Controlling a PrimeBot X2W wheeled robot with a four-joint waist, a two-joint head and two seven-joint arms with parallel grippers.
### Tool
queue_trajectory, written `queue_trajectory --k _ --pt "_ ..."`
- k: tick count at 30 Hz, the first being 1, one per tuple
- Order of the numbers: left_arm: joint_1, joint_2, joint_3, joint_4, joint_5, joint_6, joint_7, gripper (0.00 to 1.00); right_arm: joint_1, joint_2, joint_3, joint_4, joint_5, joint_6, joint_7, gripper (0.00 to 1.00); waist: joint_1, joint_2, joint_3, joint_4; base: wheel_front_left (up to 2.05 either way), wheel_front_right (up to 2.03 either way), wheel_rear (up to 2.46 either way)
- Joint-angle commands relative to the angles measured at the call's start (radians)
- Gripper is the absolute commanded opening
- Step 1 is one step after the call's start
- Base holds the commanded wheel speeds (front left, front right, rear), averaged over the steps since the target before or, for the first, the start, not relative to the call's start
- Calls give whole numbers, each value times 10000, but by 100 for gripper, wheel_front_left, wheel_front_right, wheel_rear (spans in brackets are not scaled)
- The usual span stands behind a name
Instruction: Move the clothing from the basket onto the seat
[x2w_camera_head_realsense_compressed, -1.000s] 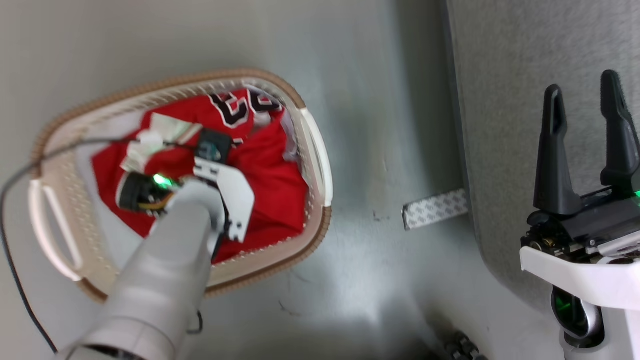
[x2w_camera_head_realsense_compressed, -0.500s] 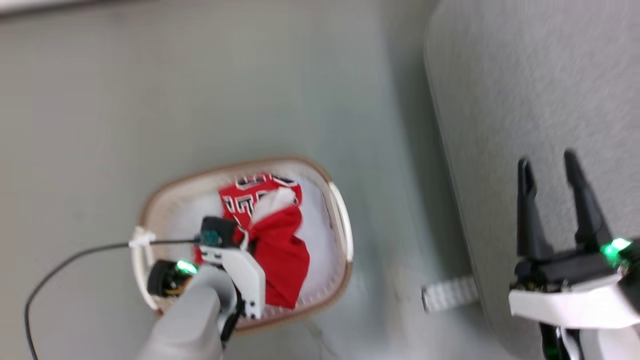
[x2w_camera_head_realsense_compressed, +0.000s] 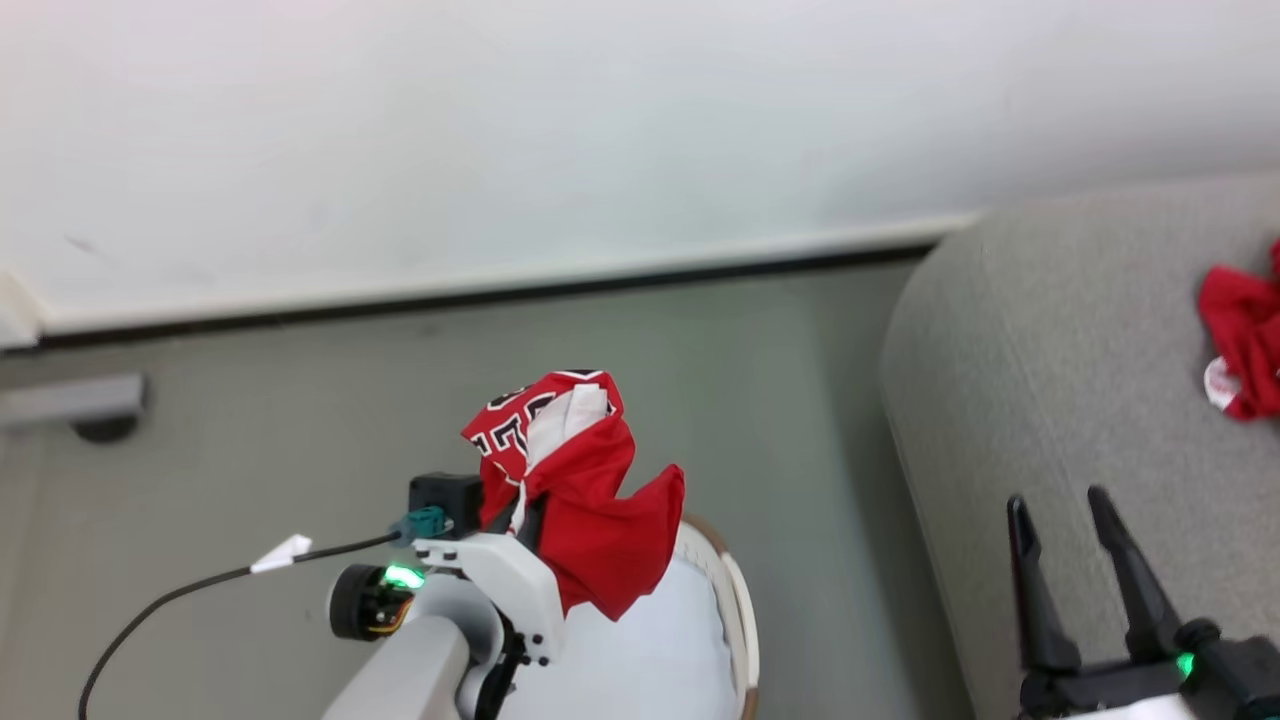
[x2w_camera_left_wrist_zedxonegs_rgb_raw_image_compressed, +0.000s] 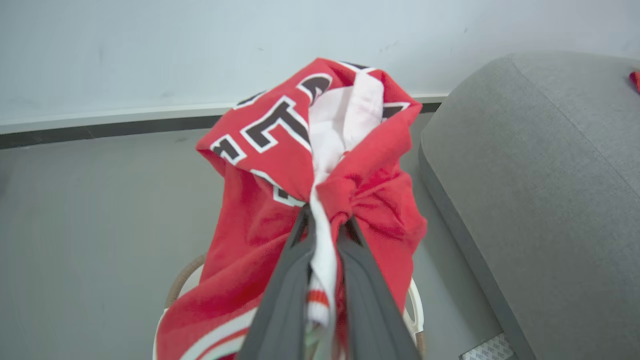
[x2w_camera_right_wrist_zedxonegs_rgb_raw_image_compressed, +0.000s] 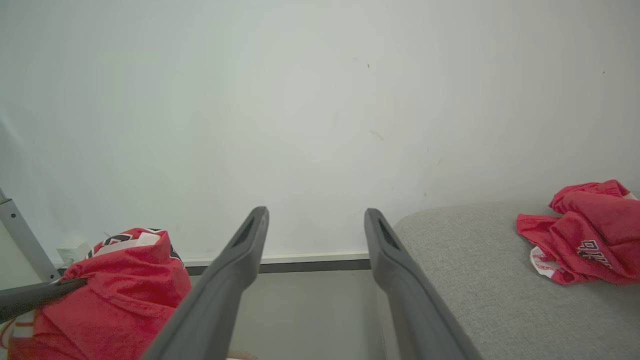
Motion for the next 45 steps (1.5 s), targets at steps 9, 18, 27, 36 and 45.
queue_trajectory --k 9,18,27,36,45 --pt "987 854 447 -2974 -434 626 551 0 825 -16 237 380 -333 -24 9 100 4 0 -1803 115 0 0 0" --pt "2085 1767 429 -7350 -282 1450 2038 0 1053 -20 775 399 -576 -22 9 100 4 0 -2167 10 0 0 0" --pt "2775 1844 -95 -9399 -330 1695 2969 0 -239 -1652 2908 224 136 -22 9 100 4 0 -2226 -28 0 0 0" --pt "2857 1579 -636 -9571 -338 1583 3125 0 -2638 -3461 5836 300 1708 -22 154 100 4 0 -2241 -3 0 0 0" --pt "2684 1310 -1128 -9494 -342 1350 3204 0 -4559 -3230 7987 1904 2329 -22 320 100 4 0 -2219 133 0 0 0"
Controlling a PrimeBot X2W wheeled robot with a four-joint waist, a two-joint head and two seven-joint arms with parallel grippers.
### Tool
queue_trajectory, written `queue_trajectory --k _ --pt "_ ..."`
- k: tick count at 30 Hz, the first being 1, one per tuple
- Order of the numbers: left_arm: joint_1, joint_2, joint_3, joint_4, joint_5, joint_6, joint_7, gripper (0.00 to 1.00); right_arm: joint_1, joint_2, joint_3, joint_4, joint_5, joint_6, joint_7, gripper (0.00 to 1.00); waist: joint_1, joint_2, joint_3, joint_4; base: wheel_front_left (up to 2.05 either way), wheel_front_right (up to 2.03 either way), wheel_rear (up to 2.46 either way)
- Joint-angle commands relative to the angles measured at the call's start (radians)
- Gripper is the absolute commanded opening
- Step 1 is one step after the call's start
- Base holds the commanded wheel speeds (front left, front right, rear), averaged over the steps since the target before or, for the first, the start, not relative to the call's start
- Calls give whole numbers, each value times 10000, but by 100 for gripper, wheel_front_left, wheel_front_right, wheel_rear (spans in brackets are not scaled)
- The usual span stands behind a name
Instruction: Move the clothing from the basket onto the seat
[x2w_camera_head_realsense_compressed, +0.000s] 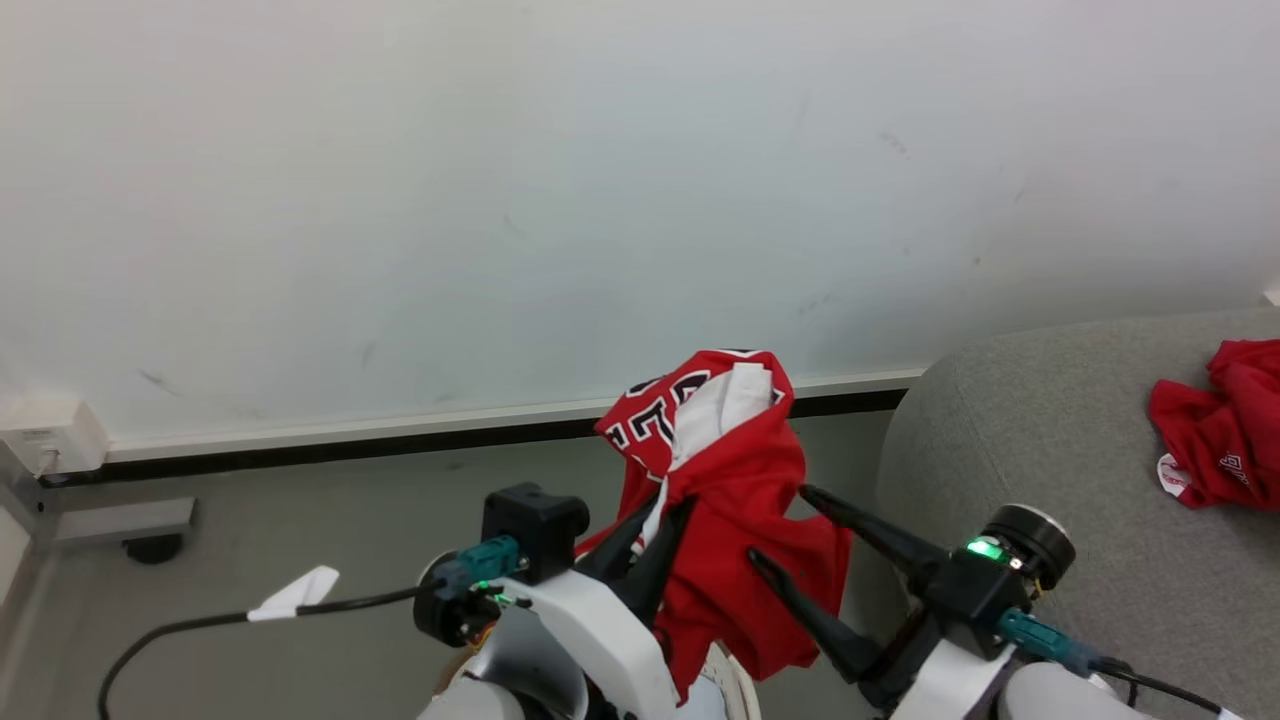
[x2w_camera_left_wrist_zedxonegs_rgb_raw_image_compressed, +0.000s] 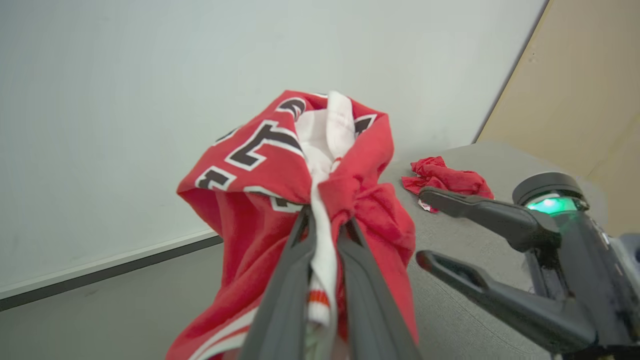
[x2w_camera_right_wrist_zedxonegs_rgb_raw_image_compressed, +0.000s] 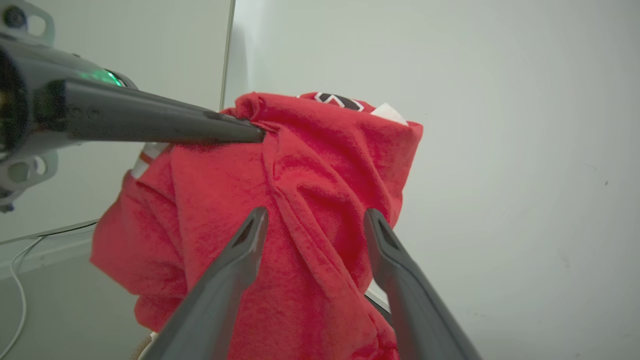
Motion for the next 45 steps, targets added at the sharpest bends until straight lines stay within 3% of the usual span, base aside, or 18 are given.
queue_trajectory --k 1,6,7,8,14,20,21,23,24,32,45 --pt "-68 -11 -26 30 3 -55 8 0 -231 126 136 291 93 -24 10 100 0 0 -4 29 0 0 0" --pt "-46 -214 -305 122 -268 -346 122 0 -913 939 1061 1607 771 -22 -74 100 0 0 -15 155 0 0 0" --pt "-47 -246 -345 151 -302 -371 139 0 -1046 1055 1311 1798 973 -22 -100 70 0 0 -28 186 0 0 0" --pt "-57 -282 -396 183 -319 -409 155 0 -1140 1156 1619 1900 1231 -22 -131 0 0 0 -35 220 0 0 0" --pt "-102 -307 -366 388 -459 -368 75 0 -1564 1183 2296 2234 2139 -22 -299 0 0 0 -23 386 0 0 0" --pt "-7 -186 -224 520 -439 -247 -78 0 -1417 925 1824 1954 2278 -22 -321 0 0 0 26 407 0 0 0" --pt "23 -170 -181 549 -414 -216 -152 14 -1334 866 1679 1876 2249 -22 -321 0 0 0 29 403 0 0 0" --pt "98 -113 -135 631 -346 -169 -286 54 -1151 727 1408 1690 2142 -22 -321 0 0 0 34 384 0 0 0" --pt "149 -89 -110 693 -364 -174 -342 100 -1065 670 1264 1612 2115 -22 -322 0 0 0 38 370 0 0 0" --pt "348 110 -173 1483 -81 -308 -1067 100 -579 288 -17 1122 1737 -22 -318 0 0 0 98 216 0 0 0" --pt "547 -134 -503 2906 149 -653 -2519 100 -89 -270 -1529 453 1227 -22 -318 0 0 0 186 -193 0 0 0"
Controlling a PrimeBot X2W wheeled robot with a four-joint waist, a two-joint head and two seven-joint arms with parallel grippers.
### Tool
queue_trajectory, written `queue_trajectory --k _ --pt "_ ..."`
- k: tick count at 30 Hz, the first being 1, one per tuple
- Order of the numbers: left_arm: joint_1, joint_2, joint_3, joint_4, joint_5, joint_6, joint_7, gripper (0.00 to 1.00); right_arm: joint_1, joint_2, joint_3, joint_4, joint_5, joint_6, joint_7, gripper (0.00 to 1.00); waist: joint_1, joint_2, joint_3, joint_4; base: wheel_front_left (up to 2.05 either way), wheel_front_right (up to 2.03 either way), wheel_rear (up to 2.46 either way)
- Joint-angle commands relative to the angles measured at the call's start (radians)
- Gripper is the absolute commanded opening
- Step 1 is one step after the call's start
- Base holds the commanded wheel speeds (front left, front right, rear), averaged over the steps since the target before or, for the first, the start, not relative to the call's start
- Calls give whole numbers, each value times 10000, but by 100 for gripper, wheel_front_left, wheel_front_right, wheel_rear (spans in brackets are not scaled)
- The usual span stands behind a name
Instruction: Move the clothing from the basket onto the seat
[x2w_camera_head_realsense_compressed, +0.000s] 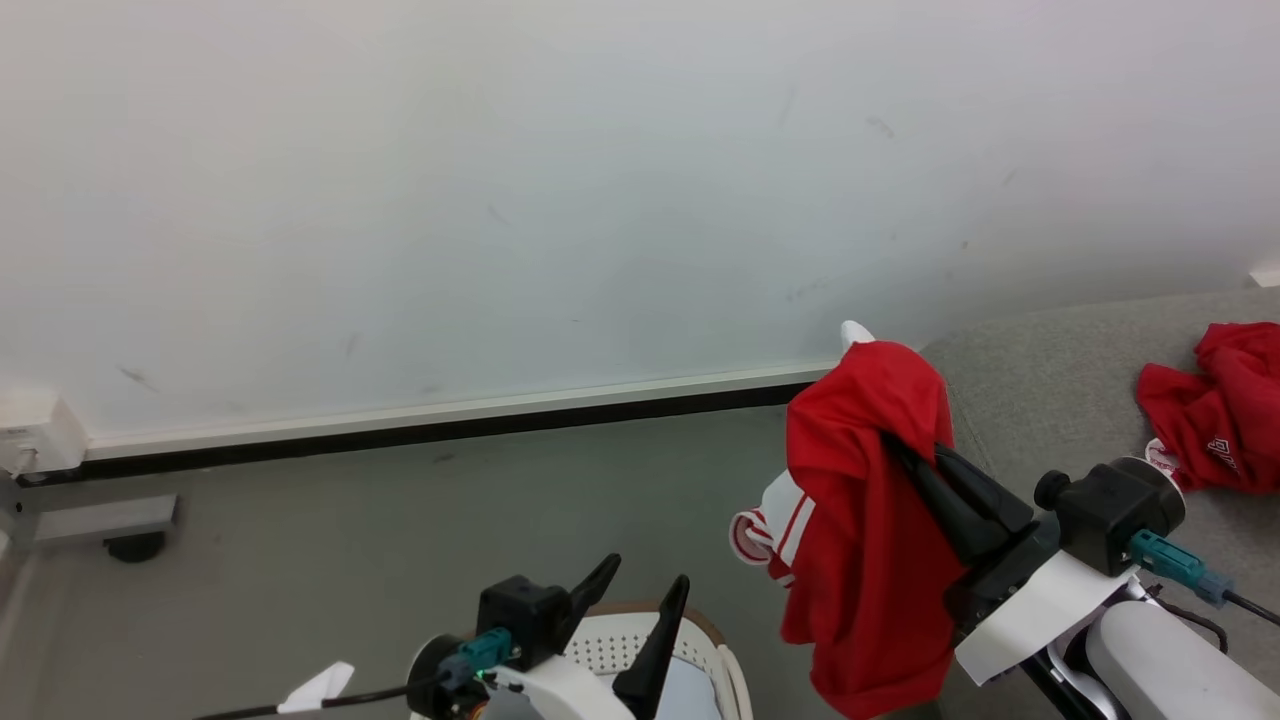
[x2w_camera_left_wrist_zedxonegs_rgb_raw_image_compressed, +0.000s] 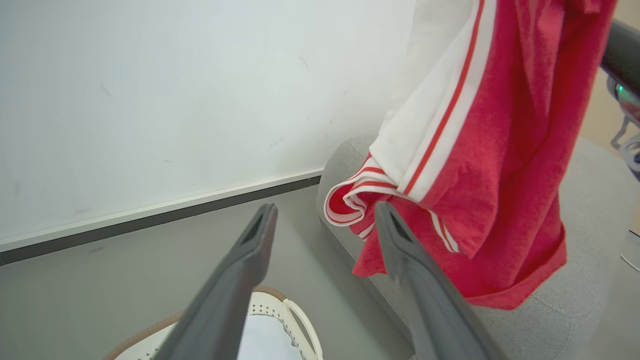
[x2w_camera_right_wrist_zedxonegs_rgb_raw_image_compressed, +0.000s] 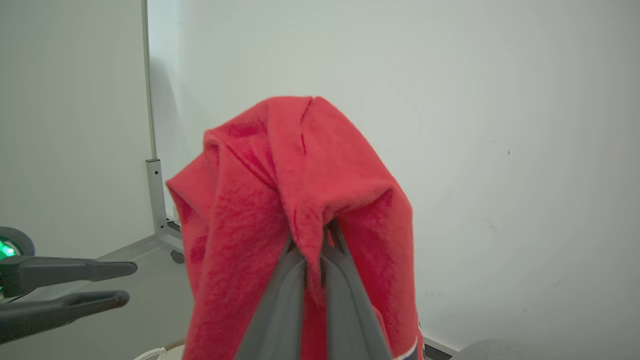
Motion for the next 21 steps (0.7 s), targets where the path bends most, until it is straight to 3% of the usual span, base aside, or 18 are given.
queue_trajectory --k 1,9,21 --pt "63 -5 7 40 58 5 -123 100 103 -46 -50 -47 -79 -22 -34 0 -1 0 2 -22 0 0 0" --pt "-153 -223 -94 237 -3 -63 -323 100 219 -288 -351 -168 -179 -22 -34 0 -1 0 74 -392 0 0 0" --pt "-344 -469 -335 318 -67 -231 -553 100 280 -670 -669 -576 -288 -22 -35 0 -1 0 541 -1708 0 0 0"
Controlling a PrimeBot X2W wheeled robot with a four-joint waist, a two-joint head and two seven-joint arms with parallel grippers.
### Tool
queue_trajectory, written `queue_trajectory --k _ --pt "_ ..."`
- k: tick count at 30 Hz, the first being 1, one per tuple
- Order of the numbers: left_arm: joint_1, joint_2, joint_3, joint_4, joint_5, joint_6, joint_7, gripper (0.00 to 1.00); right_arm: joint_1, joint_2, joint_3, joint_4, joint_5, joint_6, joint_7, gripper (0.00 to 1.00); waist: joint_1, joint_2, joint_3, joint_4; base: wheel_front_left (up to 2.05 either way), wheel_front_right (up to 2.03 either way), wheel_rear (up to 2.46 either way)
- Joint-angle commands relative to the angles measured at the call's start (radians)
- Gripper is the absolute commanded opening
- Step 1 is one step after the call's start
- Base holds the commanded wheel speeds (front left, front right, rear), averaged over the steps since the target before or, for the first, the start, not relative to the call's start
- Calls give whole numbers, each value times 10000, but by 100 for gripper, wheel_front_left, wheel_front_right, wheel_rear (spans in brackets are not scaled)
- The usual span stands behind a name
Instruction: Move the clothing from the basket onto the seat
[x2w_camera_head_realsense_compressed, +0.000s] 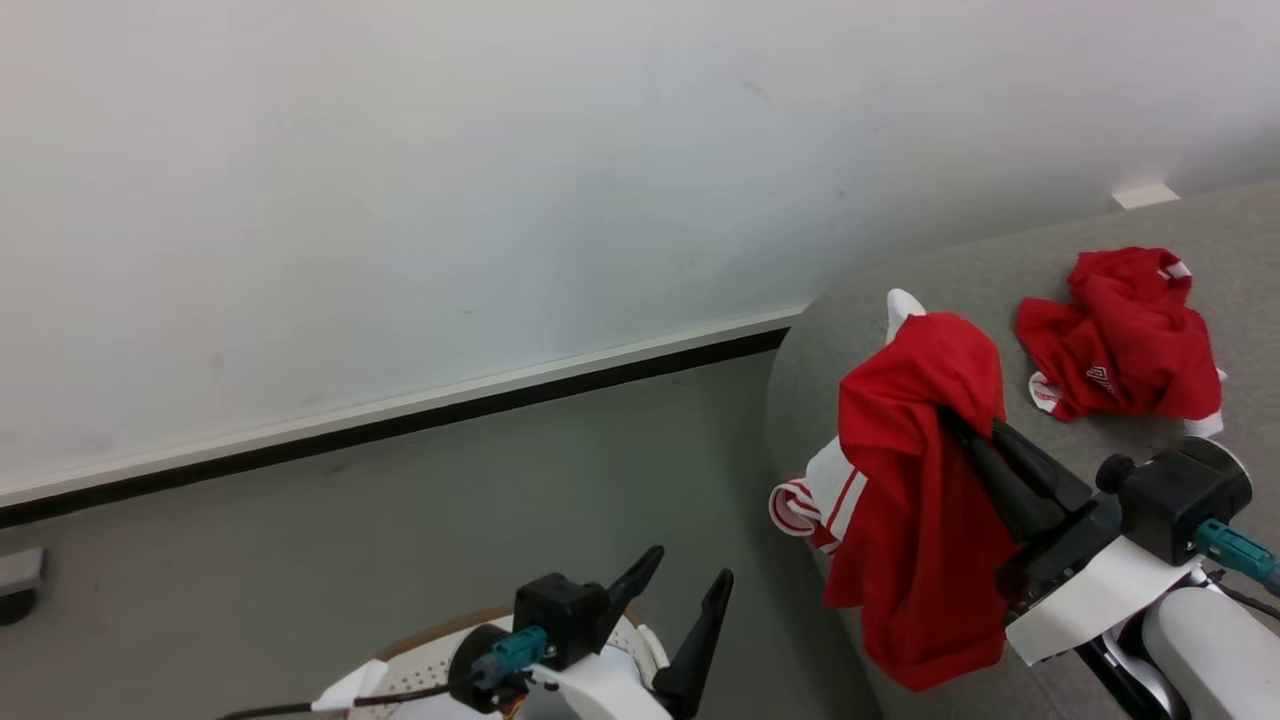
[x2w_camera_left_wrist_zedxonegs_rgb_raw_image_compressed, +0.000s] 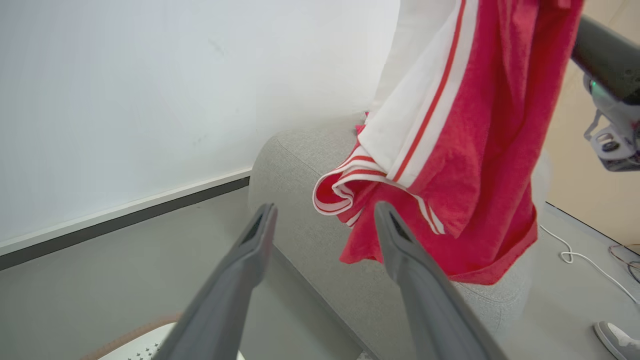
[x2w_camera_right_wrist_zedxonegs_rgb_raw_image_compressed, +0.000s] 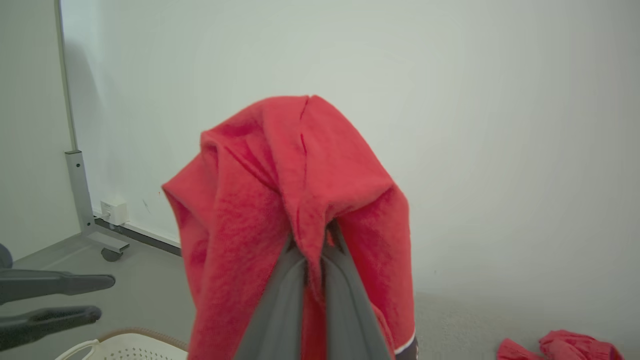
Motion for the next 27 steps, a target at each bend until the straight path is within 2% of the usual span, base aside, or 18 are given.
queue_trajectory --k 1,7,13,21,27 --pt "-104 23 13 22 11 -32 -85 100 135 -74 -46 -44 -100 -22 -35 0 0 -1 157 -289 0 0 0" --pt "-327 -91 -132 -20 61 -154 -219 100 102 -333 -446 -149 -167 -22 -35 0 0 -1 447 -728 0 0 0" --pt "-618 -175 -264 68 192 -196 -285 100 -360 -608 -860 100 -415 -22 -35 0 0 -1 854 -743 0 0 0" --pt "-1737 -261 -560 -3 553 -458 -146 100 -2240 -1226 -2380 1135 -786 -22 -35 0 0 -1 2478 3 0 0 0" --pt "-2964 -395 -691 -208 924 -596 -105 100 -4120 -1899 -3992 2228 -620 -22 125 0 0 -1 4093 818 0 0 0"
